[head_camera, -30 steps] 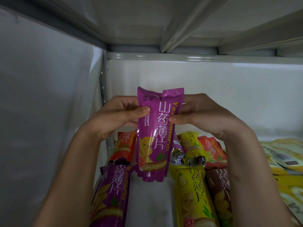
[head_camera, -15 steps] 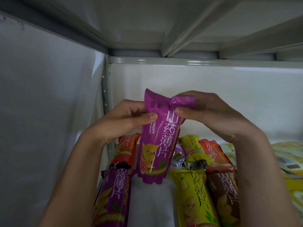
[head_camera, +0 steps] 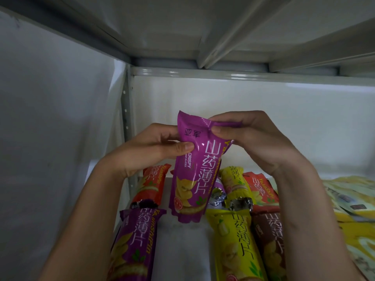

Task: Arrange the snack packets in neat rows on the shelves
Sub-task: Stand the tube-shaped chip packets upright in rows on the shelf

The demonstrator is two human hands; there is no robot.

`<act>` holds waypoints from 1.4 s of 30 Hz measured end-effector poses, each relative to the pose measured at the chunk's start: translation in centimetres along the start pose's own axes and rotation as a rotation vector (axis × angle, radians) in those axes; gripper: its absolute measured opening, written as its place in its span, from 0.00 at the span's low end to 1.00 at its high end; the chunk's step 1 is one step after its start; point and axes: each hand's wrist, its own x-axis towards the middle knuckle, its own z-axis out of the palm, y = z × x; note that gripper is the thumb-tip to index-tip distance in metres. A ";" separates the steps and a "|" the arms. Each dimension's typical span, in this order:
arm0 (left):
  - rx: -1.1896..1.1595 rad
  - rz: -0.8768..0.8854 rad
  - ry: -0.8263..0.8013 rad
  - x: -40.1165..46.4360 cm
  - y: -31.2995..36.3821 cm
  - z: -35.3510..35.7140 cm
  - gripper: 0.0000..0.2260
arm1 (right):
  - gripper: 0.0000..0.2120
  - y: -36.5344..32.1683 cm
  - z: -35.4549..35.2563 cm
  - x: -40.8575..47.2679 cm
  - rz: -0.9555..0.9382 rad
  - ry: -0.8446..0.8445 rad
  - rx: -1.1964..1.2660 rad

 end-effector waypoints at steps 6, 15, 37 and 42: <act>-0.049 -0.034 0.031 0.1 0.4 0.4 0.18 | 0.10 -0.4 0.4 0.0 0.001 0.043 0.091; -0.163 -0.110 -0.066 -0.1 1.4 0.5 0.19 | 0.12 -0.4 1.6 0.3 -0.069 0.146 0.028; -0.130 -0.115 0.220 -0.2 0.8 -0.6 0.18 | 0.19 0.9 1.8 0.7 0.106 -0.064 0.189; -0.225 -0.129 0.161 -0.2 1.2 -0.2 0.19 | 0.12 1.2 1.3 0.7 -0.006 -0.003 0.069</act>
